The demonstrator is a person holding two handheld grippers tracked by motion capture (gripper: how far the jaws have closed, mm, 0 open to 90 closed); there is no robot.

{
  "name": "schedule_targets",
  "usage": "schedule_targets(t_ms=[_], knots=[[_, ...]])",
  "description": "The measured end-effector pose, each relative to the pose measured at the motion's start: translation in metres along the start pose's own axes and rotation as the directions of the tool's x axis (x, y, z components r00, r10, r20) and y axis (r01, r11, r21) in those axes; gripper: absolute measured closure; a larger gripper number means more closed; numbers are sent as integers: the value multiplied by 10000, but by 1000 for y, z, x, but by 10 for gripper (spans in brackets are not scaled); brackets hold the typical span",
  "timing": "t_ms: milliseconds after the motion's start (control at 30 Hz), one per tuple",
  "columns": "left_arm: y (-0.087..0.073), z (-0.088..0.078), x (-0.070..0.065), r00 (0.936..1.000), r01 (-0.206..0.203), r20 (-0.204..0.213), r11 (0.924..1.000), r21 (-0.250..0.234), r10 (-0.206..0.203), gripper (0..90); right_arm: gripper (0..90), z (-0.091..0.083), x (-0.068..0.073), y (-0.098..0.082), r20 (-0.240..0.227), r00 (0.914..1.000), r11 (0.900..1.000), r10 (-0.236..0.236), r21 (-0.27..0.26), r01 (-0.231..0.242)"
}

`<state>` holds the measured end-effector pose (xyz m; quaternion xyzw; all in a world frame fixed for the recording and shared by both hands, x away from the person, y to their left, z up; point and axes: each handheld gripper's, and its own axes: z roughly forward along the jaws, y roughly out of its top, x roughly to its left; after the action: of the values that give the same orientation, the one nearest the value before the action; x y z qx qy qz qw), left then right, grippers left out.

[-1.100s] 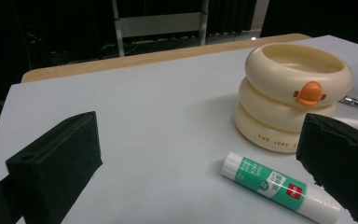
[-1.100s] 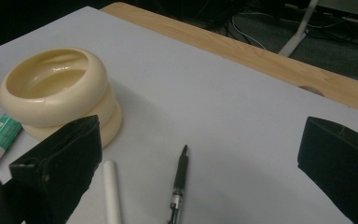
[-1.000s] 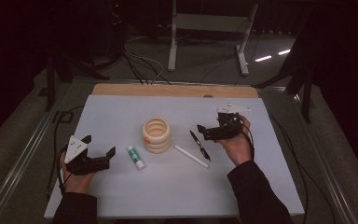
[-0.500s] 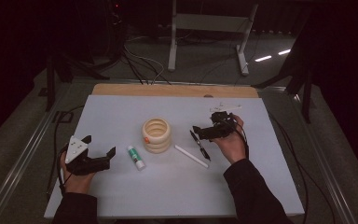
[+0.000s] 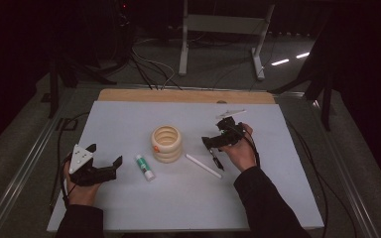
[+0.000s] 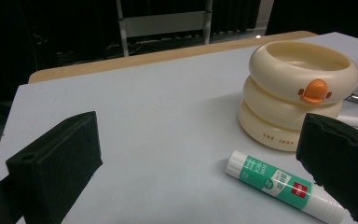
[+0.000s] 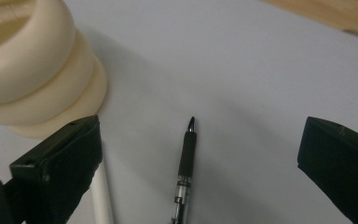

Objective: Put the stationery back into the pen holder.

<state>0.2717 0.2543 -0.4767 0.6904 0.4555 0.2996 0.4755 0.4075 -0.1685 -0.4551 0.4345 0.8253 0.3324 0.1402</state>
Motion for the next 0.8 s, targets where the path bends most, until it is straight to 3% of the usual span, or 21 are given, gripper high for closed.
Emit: schedule_targets(t_ms=[167,333,467,633,800], knots=[[0,0,0,10000,55,22,10000,-37,-55,4,61,8,-1,-1,-49,9998,9979,181,625,-177],[0,0,0,10000,54,36,10000,-29,-54,3,211,16,1,-3,-127,9997,9907,214,1344,-195],[-1,0,0,10000,46,38,10000,-19,-46,4,360,23,3,-4,-125,9997,9866,191,1624,-168],[-1,0,0,10000,77,38,10000,-22,-77,3,518,33,7,-6,-181,9998,9773,-68,2116,104],[-1,0,0,10000,78,23,10000,-24,-78,4,604,43,8,-8,-129,9997,9641,-204,2645,231]])
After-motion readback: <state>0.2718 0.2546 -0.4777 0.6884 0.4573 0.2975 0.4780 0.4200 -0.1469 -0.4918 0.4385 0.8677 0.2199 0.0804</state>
